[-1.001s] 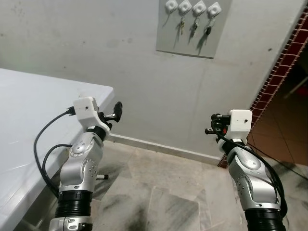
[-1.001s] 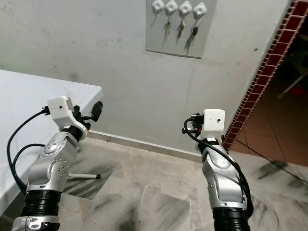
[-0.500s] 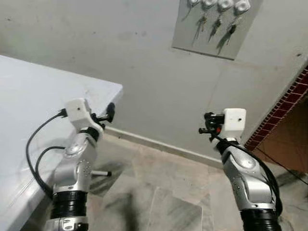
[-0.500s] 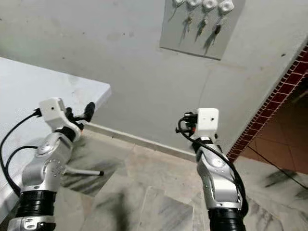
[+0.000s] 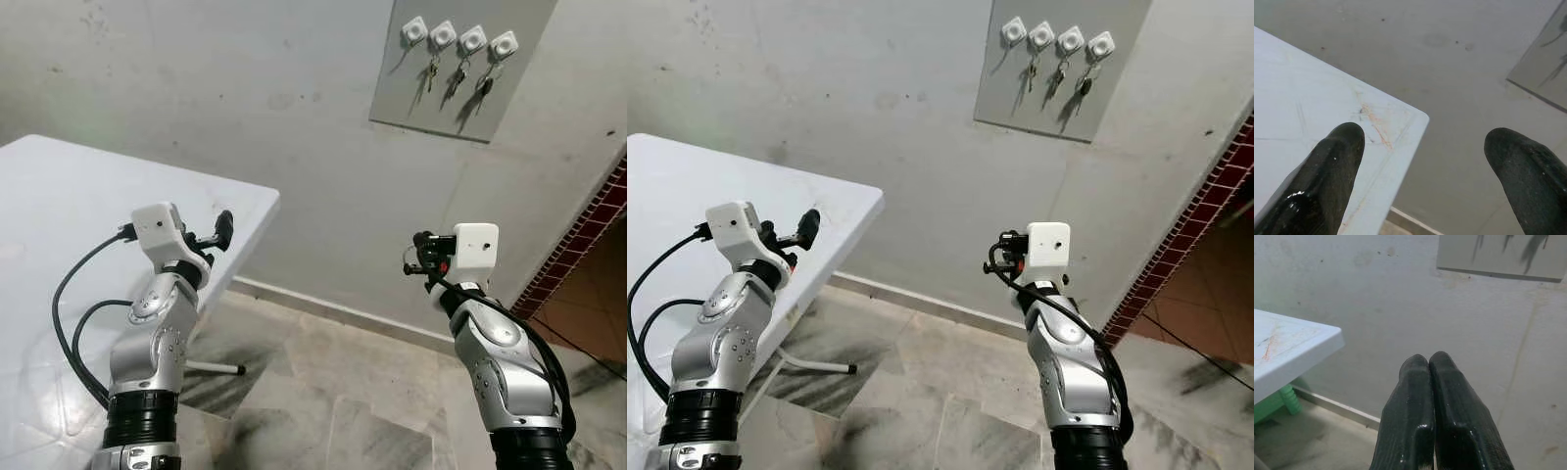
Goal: Hang keys on a hook
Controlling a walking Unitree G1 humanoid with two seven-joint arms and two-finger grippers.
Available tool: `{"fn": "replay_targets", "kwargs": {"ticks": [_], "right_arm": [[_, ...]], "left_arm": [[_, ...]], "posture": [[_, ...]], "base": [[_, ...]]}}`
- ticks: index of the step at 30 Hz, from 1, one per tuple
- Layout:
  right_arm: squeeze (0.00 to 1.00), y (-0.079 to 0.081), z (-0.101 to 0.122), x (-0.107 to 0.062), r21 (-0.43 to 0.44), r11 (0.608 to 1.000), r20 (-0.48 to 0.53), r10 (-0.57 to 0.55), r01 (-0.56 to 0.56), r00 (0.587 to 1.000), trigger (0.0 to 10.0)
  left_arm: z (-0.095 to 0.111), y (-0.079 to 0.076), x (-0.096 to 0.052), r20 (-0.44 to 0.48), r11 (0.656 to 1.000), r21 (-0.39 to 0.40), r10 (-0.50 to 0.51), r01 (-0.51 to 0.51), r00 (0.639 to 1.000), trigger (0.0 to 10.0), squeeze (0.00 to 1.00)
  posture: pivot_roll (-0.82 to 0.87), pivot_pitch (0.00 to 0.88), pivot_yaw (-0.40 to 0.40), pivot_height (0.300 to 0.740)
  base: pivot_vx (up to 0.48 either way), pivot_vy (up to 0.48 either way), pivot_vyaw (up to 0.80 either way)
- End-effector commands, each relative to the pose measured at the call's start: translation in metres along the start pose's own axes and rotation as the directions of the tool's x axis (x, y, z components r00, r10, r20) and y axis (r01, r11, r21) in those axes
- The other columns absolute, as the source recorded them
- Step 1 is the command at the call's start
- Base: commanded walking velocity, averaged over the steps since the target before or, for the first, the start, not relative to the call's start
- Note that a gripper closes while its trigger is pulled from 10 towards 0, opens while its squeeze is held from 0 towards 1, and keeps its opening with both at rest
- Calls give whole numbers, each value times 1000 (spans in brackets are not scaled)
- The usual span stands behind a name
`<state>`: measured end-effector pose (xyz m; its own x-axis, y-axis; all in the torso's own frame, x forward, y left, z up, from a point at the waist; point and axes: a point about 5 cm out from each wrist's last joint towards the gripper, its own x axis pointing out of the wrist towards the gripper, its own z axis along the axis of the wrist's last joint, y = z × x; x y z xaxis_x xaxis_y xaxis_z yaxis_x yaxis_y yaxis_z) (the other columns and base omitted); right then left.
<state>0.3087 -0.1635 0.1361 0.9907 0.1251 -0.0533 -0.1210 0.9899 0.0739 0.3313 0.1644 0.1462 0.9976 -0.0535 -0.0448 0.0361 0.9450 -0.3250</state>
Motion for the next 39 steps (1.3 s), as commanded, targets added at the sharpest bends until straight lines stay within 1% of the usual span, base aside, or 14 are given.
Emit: {"fn": "replay_targets", "kwargs": {"ticks": [1,5,8,13,22,28,30,31,33,35,39], "right_arm": [[0,2,9,2,-6,1000,28,16,-16,999,10000],[0,3,9,2,-6,1000,29,18,-18,999,10000],[0,3,9,2,-4,1000,29,21,-21,999,10000],[0,5,9,2,-1,1000,30,24,-24,999,10000],[0,8,8,1,0,999,33,33,-33,999,10000],[0,8,13,2,-35,999,76,28,-26,997,10000],[0,5,14,0,-39,999,97,16,-12,995,10000],[0,4,11,1,-28,1000,64,13,-11,998,10000],[0,4,9,1,-29,1000,51,13,-11,999,10000],[0,4,9,2,-13,1000,50,10,-9,999,10000],[0,4,9,2,-15,1000,53,10,-9,999,10000]], "left_arm": [[3,0,0,7,1000,12,1,-1,1000,10000,0],[4,-1,0,9,1000,24,-4,4,1000,10000,0],[4,-2,1,9,999,45,-7,6,1000,10000,0],[2,-2,1,-6,999,46,-6,7,1000,10000,0],[0,-4,0,-14,997,78,-15,17,1000,10000,0],[0,-4,0,-17,996,86,-24,26,1000,10000,0],[-1,-4,-1,-23,995,91,-25,27,999,10000,0],[-1,-5,-2,-24,996,87,-31,33,999,10000,0],[-2,-5,-2,-25,996,87,-33,35,999,10000,0],[-2,-5,-2,-27,996,78,-37,39,999,10000,0],[-1,-5,-3,-17,996,84,-41,43,999,10000,0]], "posture": [[-42,0,-50,740],[-42,0,-50,740],[-42,0,-50,740],[-38,0,-46,740],[-33,0,-46,740],[-31,0,-46,740],[-29,0,-46,740],[-28,0,-47,740],[-28,0,-47,740],[-27,0,-47,740],[-25,0,-49,740]], "base": [[315,364,0],[371,297,0],[435,0,0],[402,0,0],[0,0,0],[0,0,0],[0,0,0],[0,0,0],[0,0,0],[0,0,-694],[0,0,-680]]}}
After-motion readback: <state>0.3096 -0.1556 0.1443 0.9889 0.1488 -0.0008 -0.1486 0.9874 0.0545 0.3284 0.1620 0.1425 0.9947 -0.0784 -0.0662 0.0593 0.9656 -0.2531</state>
